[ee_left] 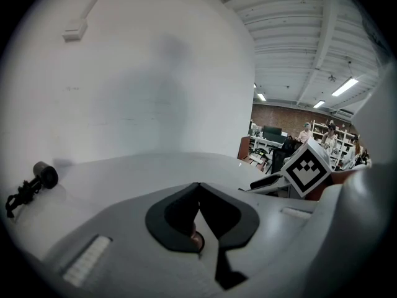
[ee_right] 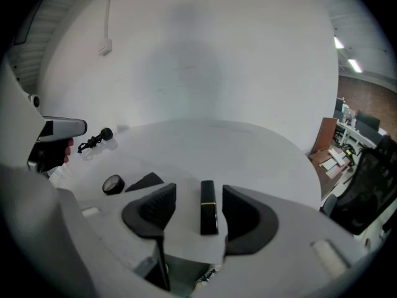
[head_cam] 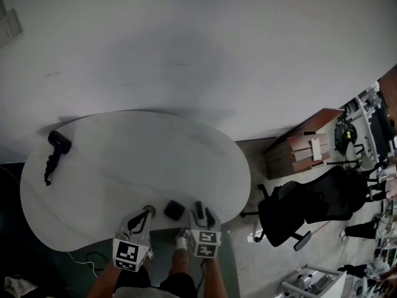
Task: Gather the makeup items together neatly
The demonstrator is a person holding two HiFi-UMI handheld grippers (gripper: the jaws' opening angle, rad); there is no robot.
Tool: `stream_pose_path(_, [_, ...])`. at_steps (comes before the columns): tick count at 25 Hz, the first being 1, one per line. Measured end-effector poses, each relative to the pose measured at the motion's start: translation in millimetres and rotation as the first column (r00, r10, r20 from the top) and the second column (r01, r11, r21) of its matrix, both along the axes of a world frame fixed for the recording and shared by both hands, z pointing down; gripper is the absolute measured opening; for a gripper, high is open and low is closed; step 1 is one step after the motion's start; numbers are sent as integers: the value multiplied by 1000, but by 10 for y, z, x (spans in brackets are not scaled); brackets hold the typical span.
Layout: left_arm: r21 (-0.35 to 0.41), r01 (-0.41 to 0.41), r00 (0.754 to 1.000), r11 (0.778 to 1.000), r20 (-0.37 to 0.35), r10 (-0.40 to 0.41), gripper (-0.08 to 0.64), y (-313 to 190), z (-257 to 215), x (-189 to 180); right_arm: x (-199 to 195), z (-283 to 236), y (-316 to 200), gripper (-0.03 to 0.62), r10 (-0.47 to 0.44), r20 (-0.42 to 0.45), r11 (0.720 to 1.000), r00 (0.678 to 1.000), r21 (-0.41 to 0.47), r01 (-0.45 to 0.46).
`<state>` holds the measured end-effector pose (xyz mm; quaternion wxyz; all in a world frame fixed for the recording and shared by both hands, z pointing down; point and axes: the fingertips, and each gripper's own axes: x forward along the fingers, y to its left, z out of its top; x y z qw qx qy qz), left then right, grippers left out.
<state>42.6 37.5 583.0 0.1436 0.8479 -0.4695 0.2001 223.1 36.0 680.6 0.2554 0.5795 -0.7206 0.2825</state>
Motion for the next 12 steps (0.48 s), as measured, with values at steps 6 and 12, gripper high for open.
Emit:
stream_pose_path(6, [66, 26, 1000, 997, -12, -25, 10, -54, -372, -56, -66, -514, -121, 236, -39, -11, 993, 999, 111, 40])
stream_pose_path(12, [144, 93, 996, 985, -28, -90, 11, -138, -839, -234, -260, -1241, -322, 200, -97, -18, 962, 995, 255, 98])
